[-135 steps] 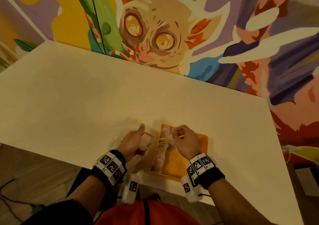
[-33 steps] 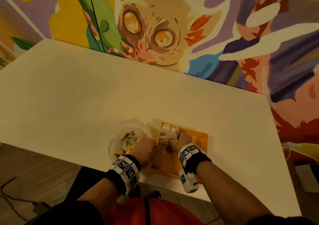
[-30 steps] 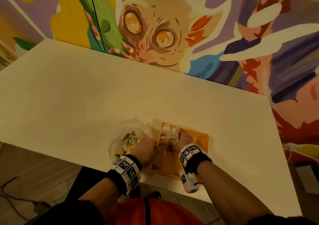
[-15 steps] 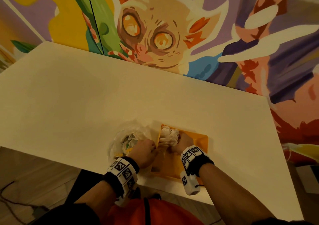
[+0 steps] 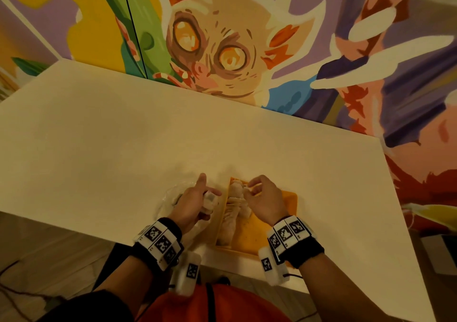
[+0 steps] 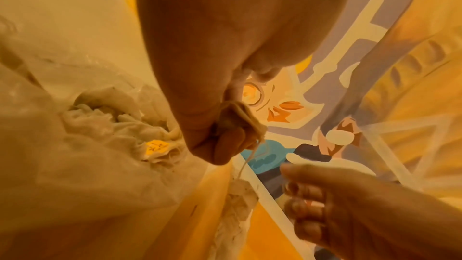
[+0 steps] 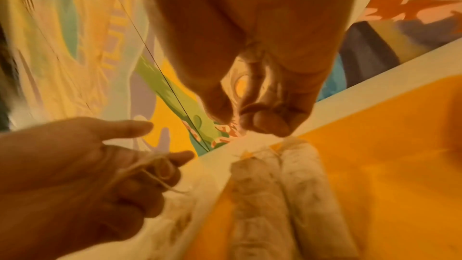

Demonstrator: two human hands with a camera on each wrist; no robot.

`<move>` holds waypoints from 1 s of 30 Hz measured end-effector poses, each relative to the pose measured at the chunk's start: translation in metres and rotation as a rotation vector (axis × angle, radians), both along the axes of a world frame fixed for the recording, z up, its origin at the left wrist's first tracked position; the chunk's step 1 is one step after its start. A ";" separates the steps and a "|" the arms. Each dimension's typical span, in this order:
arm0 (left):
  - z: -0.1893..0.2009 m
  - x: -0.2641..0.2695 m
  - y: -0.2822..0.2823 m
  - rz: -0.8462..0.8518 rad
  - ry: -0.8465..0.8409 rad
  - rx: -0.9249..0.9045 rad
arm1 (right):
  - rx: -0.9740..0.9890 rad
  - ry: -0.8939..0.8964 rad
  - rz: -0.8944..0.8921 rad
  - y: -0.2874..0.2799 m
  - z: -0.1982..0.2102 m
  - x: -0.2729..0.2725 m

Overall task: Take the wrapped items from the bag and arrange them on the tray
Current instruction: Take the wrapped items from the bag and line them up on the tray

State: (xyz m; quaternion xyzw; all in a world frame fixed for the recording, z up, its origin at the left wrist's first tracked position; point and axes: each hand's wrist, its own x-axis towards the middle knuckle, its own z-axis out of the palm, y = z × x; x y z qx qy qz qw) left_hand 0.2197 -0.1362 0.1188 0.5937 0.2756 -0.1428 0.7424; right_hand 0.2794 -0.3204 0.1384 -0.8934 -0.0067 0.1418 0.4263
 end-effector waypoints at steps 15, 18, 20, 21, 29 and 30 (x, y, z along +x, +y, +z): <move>0.019 -0.012 -0.014 0.023 0.008 -0.054 | 0.165 0.002 0.228 0.033 -0.014 -0.031; 0.017 -0.013 -0.015 0.042 0.020 -0.037 | 0.173 -0.019 0.179 0.031 -0.017 -0.030; 0.014 -0.013 -0.014 0.024 0.017 -0.026 | 0.204 0.019 0.134 0.030 -0.018 -0.030; 0.013 -0.014 -0.014 0.010 0.016 -0.019 | 0.222 0.034 0.111 0.029 -0.016 -0.030; 0.014 -0.018 -0.016 -0.050 -0.007 -0.097 | 0.350 0.074 0.009 0.028 -0.009 -0.029; 0.016 -0.020 -0.016 -0.059 -0.034 -0.111 | 0.364 0.077 -0.011 0.029 -0.010 -0.027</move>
